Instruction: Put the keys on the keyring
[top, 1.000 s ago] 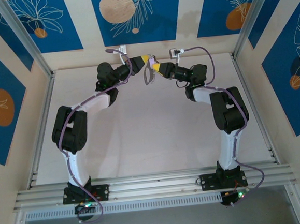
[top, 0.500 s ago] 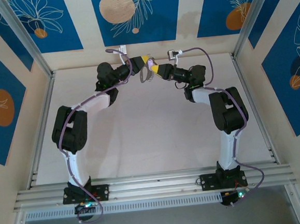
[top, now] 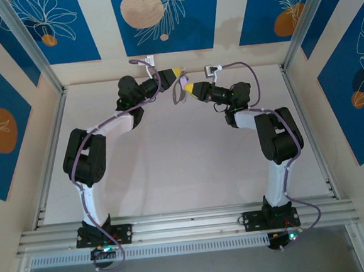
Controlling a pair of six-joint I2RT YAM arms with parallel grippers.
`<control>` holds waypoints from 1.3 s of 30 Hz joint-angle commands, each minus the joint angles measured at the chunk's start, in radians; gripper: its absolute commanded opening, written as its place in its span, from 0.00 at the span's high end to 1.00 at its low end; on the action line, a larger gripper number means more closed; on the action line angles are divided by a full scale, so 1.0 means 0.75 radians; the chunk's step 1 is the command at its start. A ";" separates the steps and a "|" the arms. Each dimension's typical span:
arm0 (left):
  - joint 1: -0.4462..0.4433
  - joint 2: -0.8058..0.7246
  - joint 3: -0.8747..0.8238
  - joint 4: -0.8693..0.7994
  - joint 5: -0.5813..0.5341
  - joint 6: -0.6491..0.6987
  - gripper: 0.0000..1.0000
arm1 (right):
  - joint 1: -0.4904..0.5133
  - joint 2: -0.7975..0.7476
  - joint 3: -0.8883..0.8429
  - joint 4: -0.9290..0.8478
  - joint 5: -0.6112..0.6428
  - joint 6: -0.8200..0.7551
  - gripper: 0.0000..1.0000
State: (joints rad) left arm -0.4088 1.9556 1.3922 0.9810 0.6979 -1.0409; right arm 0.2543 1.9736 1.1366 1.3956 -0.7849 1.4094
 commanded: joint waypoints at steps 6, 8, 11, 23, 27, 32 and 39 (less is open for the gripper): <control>-0.009 -0.061 0.042 0.109 0.012 0.005 1.00 | 0.024 -0.008 0.062 0.002 0.012 -0.005 1.00; -0.009 -0.059 0.042 0.111 0.012 0.004 1.00 | 0.034 0.003 0.093 -0.001 0.012 0.004 1.00; -0.010 -0.057 0.044 0.109 0.014 0.001 1.00 | 0.051 0.019 0.143 -0.023 0.005 0.008 1.00; -0.011 -0.051 0.054 0.115 0.011 0.001 1.00 | 0.047 0.017 0.073 -0.043 -0.009 -0.004 1.00; -0.011 -0.052 0.058 0.116 0.010 0.001 1.00 | 0.044 0.011 0.027 -0.051 -0.027 -0.011 1.00; -0.011 -0.050 0.059 0.112 0.012 0.004 1.00 | 0.020 -0.025 -0.050 -0.056 -0.045 -0.013 0.82; -0.012 -0.041 0.068 0.116 0.024 0.000 1.00 | -0.067 -0.164 -0.217 -0.108 -0.097 -0.068 0.69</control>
State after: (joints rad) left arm -0.4107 1.9514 1.4017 1.0073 0.7036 -1.0416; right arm 0.2340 1.9381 1.0054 1.3243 -0.8272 1.3979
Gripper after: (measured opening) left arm 0.049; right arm 0.313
